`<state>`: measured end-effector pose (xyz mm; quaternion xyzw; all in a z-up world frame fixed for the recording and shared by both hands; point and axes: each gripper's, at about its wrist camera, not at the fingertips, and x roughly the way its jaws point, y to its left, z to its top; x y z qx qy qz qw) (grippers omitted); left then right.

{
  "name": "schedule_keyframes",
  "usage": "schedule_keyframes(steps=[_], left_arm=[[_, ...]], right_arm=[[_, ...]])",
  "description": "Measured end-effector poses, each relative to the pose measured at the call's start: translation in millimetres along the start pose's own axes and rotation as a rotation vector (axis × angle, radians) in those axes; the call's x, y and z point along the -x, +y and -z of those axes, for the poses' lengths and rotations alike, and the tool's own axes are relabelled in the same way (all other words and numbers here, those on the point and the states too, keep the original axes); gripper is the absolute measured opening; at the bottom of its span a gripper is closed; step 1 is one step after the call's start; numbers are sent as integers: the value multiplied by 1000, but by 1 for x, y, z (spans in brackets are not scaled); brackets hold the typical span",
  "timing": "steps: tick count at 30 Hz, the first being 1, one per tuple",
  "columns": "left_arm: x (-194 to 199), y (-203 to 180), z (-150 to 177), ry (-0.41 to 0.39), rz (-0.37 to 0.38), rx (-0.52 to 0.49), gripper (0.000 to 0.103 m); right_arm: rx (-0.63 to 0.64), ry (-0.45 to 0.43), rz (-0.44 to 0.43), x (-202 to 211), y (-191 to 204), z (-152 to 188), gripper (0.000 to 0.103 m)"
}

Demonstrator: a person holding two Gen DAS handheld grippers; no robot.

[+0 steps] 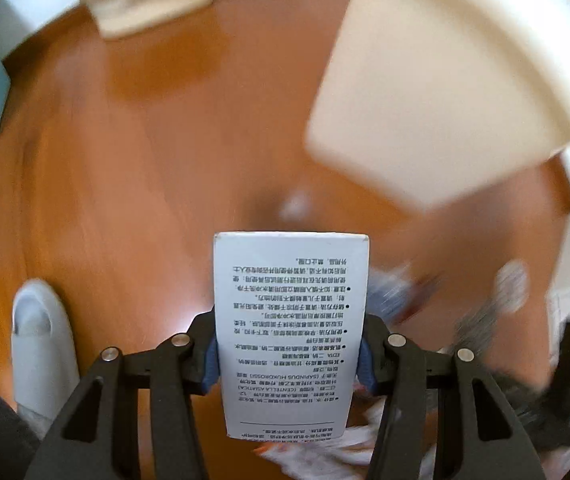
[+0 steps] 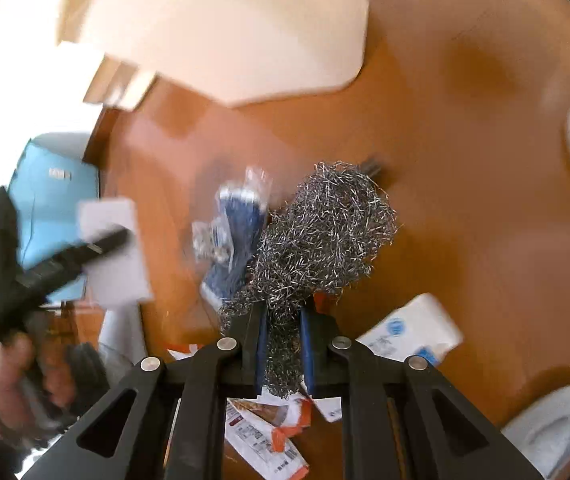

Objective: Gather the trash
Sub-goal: 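Grasp the white paper leaflet with the left gripper while the right gripper grasps the steel wool, then drop the leaflet into the wastebasket by opening the left gripper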

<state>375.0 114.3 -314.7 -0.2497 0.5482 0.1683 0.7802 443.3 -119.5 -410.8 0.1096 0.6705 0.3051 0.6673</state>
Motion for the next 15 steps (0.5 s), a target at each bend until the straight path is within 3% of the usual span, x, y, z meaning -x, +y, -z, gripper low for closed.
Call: schedule_keyframes(steps=[5, 7, 10, 12, 15], left_arm=[[99, -61, -80, -232, 225, -70, 51], [123, -92, -113, -268, 269, -165, 51], [108, -138, -156, -208, 253, -296, 51], [72, -165, -185, -115, 167, -353, 51], [12, -178, -210, 22, 70, -339, 51]], right_arm=[[-50, -125, 46, 48, -21, -3, 14], [-88, -148, 51, 54, -28, -6, 14], [-142, -173, 54, 58, -38, -8, 14], [-166, -191, 50, 64, -45, -7, 14], [-174, -211, 50, 69, -46, -7, 14]])
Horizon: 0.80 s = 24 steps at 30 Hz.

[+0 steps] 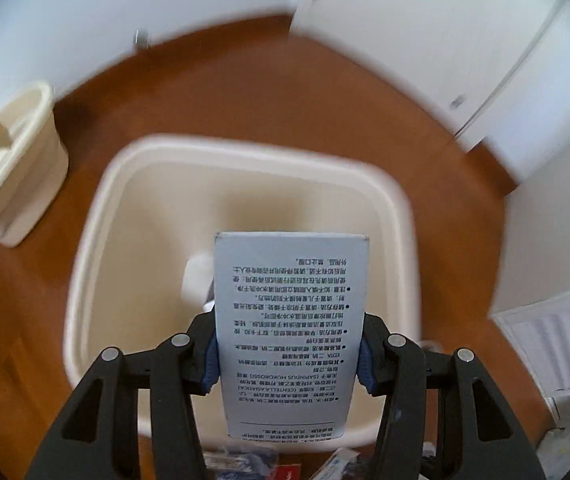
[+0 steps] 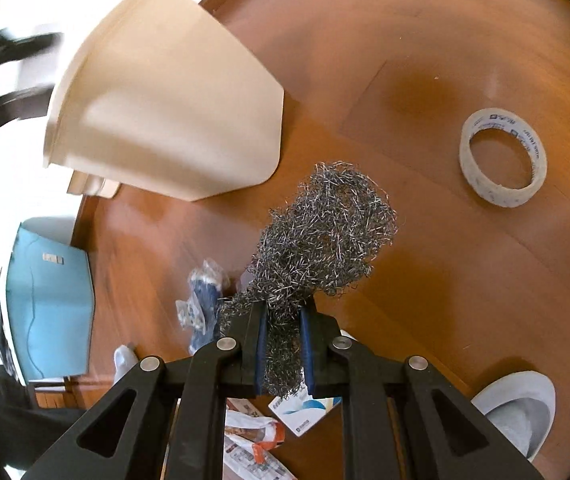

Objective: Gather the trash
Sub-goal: 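Drop the leaflet into the wastebasket by opening the left gripper, then carry the steel wool over the wastebasket and open the right gripper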

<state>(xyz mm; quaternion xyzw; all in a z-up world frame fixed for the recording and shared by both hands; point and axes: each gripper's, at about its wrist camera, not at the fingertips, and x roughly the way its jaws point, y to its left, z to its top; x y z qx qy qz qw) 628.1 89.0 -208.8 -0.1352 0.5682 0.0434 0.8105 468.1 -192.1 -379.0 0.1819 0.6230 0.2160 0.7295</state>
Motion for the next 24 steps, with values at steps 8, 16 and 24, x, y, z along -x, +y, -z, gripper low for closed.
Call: schedule_keyframes(steps=[8, 16, 24], left_arm=[[-79, 31, -5, 242, -77, 150, 51], [-29, 19, -1, 80, -12, 142, 77], [67, 54, 76, -182, 56, 262, 77]], right_arm=[[-44, 3, 6, 8, -15, 4, 15], [-25, -54, 20, 22, -10, -4, 15], [145, -328, 1, 95, 44, -84, 15]])
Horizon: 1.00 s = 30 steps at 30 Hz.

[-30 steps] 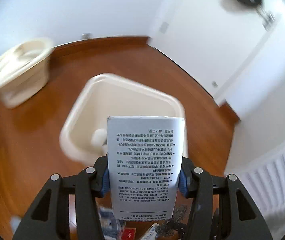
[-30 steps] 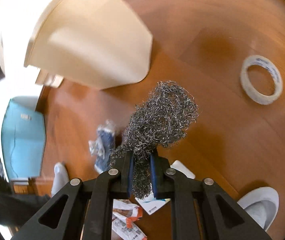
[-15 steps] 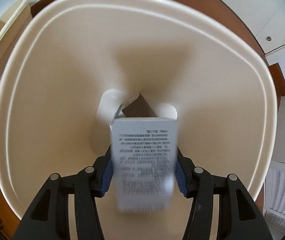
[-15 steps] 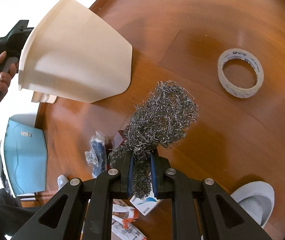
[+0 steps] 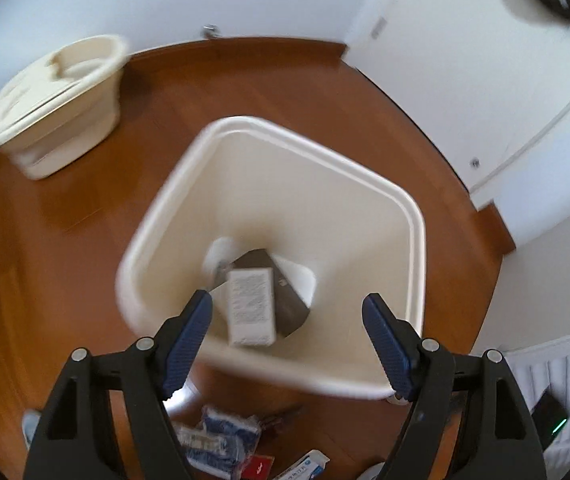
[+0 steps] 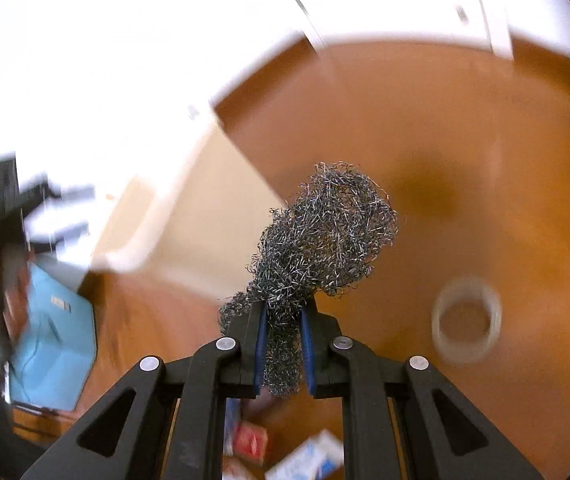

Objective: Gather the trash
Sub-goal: 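Carry the steel wool over the wastebasket and open the right gripper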

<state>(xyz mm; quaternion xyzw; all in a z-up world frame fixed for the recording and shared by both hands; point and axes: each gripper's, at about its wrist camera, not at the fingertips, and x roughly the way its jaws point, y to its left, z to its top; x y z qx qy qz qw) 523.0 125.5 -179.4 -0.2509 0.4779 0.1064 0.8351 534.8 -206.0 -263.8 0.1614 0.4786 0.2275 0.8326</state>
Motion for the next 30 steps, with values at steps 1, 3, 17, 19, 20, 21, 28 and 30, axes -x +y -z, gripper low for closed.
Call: schedule_keyframes(steps=[1, 3, 17, 19, 20, 21, 28, 30], left_arm=[[4, 14, 13, -10, -9, 34, 77], [18, 33, 28, -22, -51, 82, 77], [-73, 113, 168, 323, -216, 179, 77], [-75, 112, 177, 342, -211, 151, 77], [-79, 111, 180, 352, -207, 136, 78], [-83, 110, 184, 371, -203, 115, 84], [-99, 112, 207, 441, -210, 98, 91], [-100, 115, 216, 447, -213, 95, 91]], right_arm=[[36, -46, -13, 7, 12, -19, 15], [86, -98, -32, 12, 30, -44, 15], [482, 225, 2, -152, 176, -114, 23], [532, 303, 84, -181, 182, -105, 27], [543, 316, 121, -192, 184, -102, 39], [546, 320, 148, -199, 185, -100, 49], [534, 155, 45, -155, 196, -99, 82], [522, 72, -41, -119, 190, -93, 82]])
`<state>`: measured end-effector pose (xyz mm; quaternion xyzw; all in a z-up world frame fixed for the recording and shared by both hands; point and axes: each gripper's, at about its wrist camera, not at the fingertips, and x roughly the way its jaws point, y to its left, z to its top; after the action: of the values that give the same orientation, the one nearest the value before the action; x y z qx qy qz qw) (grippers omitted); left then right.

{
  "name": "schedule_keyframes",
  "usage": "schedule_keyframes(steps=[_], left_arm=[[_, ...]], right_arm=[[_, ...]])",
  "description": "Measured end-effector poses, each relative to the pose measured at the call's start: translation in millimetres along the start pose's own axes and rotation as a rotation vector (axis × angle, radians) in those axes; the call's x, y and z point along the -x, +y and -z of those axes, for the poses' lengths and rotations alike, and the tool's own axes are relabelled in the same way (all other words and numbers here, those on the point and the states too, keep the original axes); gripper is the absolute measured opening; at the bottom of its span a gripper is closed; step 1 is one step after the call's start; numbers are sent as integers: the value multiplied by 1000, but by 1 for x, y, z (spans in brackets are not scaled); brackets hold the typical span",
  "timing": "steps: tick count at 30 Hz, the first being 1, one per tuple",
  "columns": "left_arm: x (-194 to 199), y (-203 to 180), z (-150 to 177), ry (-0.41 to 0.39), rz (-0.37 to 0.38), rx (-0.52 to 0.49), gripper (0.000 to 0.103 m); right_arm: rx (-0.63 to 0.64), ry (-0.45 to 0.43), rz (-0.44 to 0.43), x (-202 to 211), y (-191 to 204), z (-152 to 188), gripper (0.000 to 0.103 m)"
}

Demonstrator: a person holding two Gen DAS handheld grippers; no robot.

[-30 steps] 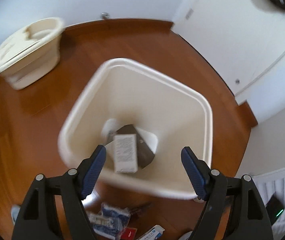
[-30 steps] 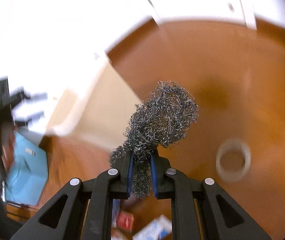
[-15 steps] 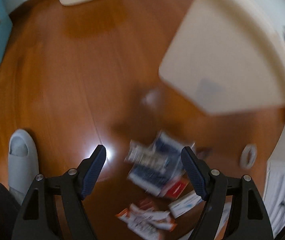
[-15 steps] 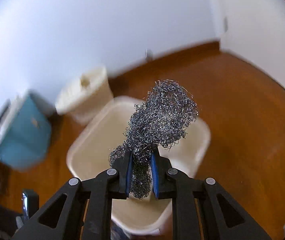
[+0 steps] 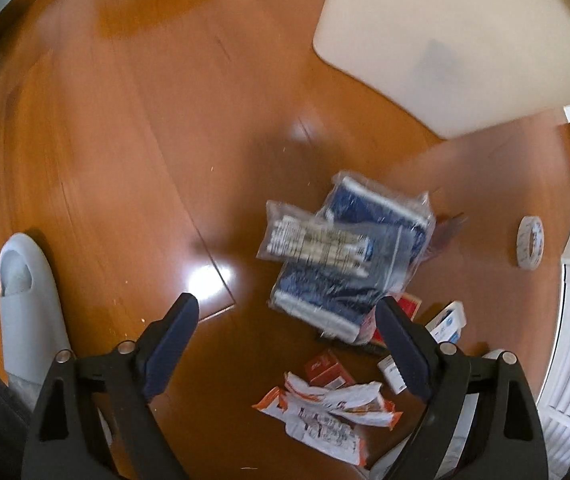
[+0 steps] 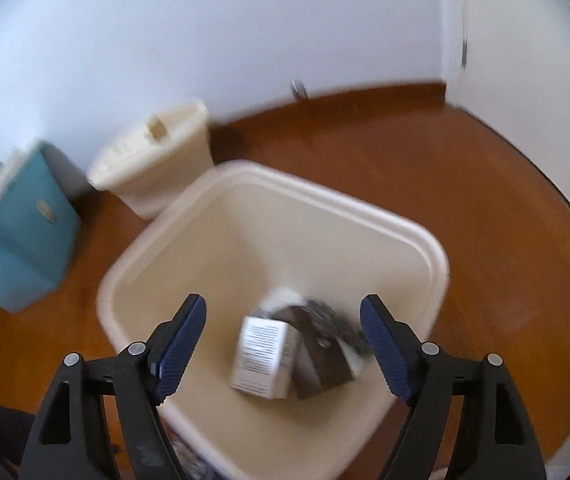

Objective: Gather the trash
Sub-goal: 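Carry the steel wool over the wastebasket and open the right gripper, then grasp a white snack wrapper with each gripper from the floor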

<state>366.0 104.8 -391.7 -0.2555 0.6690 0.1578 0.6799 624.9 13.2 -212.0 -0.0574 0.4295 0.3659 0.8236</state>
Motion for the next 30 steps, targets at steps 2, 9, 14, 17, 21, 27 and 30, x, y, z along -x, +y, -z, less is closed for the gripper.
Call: schedule_keyframes(steps=[2, 9, 14, 17, 21, 27, 30], left_arm=[[-3, 8, 4, 4, -5, 15, 91], [-14, 41, 38, 41, -48, 159, 91], [-22, 54, 84, 95, -107, 268, 91], [-31, 52, 104, 134, -123, 277, 91], [-42, 47, 122, 147, -144, 245, 91], [-53, 49, 146, 169, -158, 266, 91], [-59, 44, 158, 186, -137, 275, 91]], right_arm=[[14, -79, -48, 35, 9, 21, 83], [199, 208, -342, 56, 76, 179, 88], [563, 420, -319, -6, 141, 297, 81], [785, 444, -297, -14, 162, 348, 76], [874, 424, -271, -23, 177, 372, 67], [909, 472, -205, -54, 173, 385, 50], [863, 452, -239, -53, 176, 382, 16]])
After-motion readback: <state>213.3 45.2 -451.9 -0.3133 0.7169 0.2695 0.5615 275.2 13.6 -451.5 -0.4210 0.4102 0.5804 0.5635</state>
